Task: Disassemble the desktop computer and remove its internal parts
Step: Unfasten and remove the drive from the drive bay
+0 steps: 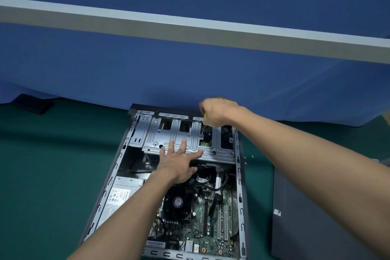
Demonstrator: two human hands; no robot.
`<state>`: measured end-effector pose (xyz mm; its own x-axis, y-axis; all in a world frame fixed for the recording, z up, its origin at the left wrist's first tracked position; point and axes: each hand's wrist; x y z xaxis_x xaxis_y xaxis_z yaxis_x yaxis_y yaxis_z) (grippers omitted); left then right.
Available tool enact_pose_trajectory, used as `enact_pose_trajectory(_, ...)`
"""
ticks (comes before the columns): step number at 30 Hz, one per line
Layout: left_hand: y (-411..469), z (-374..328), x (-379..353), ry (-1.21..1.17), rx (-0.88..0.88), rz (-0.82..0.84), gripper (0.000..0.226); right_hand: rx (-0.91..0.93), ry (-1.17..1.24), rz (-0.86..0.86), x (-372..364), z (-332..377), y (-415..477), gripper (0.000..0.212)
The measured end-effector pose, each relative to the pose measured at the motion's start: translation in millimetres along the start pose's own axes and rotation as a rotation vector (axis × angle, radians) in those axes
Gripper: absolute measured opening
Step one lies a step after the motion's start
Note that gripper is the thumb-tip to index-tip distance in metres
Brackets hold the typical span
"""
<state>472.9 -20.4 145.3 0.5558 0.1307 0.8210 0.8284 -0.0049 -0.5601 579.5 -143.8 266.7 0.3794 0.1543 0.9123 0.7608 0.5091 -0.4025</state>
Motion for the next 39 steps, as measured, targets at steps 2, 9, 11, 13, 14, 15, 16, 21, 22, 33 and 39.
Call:
enact_pose_trajectory(2,-0.2,-0.3,0.9,-0.003,-0.003,0.002,0.060,0.000,0.002,0.053,1.5,-0.3,-1.3,0.020)
enact_pose_trajectory(9,-2.2,-0.7,1.7,-0.002,-0.005,0.005,0.059,-0.015,-0.067,-0.012,-2.0,-1.7,-0.2,0.020)
enact_pose_trajectory(11,-2.2,-0.1,2.1,0.000,-0.003,0.006,0.059,0.007,-0.007,-0.031,-1.8,-3.7,-0.5,0.004)
enact_pose_trajectory(13,-1.7,0.6,2.1,-0.002,-0.003,0.009,0.059,0.018,0.045,0.011,-2.0,-4.0,-0.1,0.021)
enact_pose_trajectory(14,-1.2,0.6,1.7,-0.002,-0.004,0.010,0.059,0.007,0.021,0.023,-2.4,-3.6,0.7,0.028)
enact_pose_trajectory(15,-1.0,0.2,1.1,0.001,-0.004,0.010,0.059,-0.012,-0.019,0.024,-2.9,-3.3,1.0,0.037)
enact_pose_trajectory(16,-1.0,-0.1,0.9,0.003,-0.003,0.009,0.059,-0.038,-0.052,0.015,-3.1,-3.0,1.8,0.045)
enact_pose_trajectory(21,-0.9,0.4,0.3,0.003,-0.008,0.010,0.059,-0.006,-0.051,-0.115,-5.4,-2.1,0.9,0.015)
enact_pose_trajectory(22,-0.8,0.7,0.1,0.002,-0.008,0.011,0.059,0.007,-0.008,-0.090,-3.9,-2.8,0.6,0.006)
enact_pose_trajectory(33,15.1,-5.7,17.3,-0.145,0.036,-0.459,0.025,-0.019,0.048,-0.093,-10.6,-11.9,1.5,0.009)
enact_pose_trajectory(39,38.0,-19.9,28.6,-0.335,0.040,-0.467,0.020,0.053,0.093,-0.040,-11.0,-17.5,6.7,0.022)
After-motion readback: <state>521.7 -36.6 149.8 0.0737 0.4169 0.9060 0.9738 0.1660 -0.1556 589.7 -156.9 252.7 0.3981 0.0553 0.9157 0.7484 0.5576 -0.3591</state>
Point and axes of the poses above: each hand's wrist, its own y-axis towards the middle knuckle, its own x-axis out of the back of the hand, z = x × y, and after that the axes turned 8 degrees about x, right-handed
